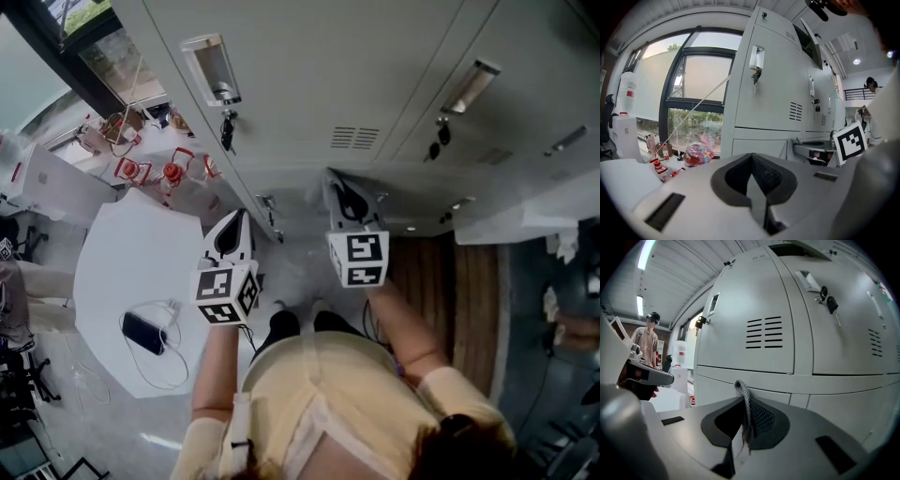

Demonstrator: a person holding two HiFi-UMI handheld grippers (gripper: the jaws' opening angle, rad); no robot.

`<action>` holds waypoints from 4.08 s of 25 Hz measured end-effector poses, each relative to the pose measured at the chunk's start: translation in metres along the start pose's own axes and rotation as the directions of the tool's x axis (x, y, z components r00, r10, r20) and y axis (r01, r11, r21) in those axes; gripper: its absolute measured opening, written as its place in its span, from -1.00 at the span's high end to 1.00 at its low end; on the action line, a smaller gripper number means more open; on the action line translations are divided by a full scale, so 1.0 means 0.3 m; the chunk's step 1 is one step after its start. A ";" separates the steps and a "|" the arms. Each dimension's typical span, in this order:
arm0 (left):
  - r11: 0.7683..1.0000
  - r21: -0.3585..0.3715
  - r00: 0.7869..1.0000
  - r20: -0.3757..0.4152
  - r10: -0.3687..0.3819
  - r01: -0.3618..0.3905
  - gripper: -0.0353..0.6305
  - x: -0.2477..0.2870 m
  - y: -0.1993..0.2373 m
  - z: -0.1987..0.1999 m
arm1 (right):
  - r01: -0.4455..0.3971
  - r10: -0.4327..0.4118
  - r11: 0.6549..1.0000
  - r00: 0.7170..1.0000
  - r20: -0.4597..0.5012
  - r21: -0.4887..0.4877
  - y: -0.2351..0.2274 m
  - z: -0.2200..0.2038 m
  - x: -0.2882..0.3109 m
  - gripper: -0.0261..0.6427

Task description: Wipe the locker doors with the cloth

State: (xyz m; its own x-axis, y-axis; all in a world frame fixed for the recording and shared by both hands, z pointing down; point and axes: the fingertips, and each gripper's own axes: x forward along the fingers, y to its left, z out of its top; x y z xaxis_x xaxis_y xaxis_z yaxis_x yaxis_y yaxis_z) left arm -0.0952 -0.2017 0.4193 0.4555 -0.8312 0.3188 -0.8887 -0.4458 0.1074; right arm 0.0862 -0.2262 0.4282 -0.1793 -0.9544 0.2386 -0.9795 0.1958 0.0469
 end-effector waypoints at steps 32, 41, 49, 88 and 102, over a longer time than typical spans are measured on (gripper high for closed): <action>0.999 -0.015 0.999 -0.020 0.032 -0.032 0.89 -0.059 0.050 -0.060 | -0.111 0.112 0.994 0.992 -0.051 0.021 0.130 -0.035 -0.090 0.87; 0.990 -0.042 0.990 -0.039 0.135 -0.137 0.89 -0.164 0.193 -0.117 | -0.245 0.245 0.969 0.968 -0.061 0.016 0.340 -0.035 -0.013 0.87; 0.975 -0.066 0.976 -0.045 0.211 -0.214 0.89 -0.227 0.291 -0.151 | -0.321 0.319 0.947 0.944 -0.091 -0.010 0.495 -0.071 0.084 0.87; 0.999 -0.026 0.995 -0.092 -0.044 0.042 0.89 0.049 0.011 -0.160 | 0.085 -0.082 0.996 0.980 -0.183 0.009 -0.080 -0.227 0.003 0.87; 0.996 -0.014 0.991 -0.102 -0.088 0.087 0.89 0.100 -0.087 -0.163 | 0.177 -0.169 0.984 0.966 -0.196 0.025 -0.238 -0.252 -0.064 0.87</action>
State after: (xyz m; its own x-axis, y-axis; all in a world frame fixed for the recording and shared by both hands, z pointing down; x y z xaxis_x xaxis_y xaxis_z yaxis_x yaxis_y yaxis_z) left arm -0.0609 -0.1987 0.4722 0.5243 -0.7506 0.4022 -0.8462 -0.5119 0.1478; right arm 0.1665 -0.2047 0.4937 0.0101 -0.9107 0.4131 -0.9978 0.0180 0.0639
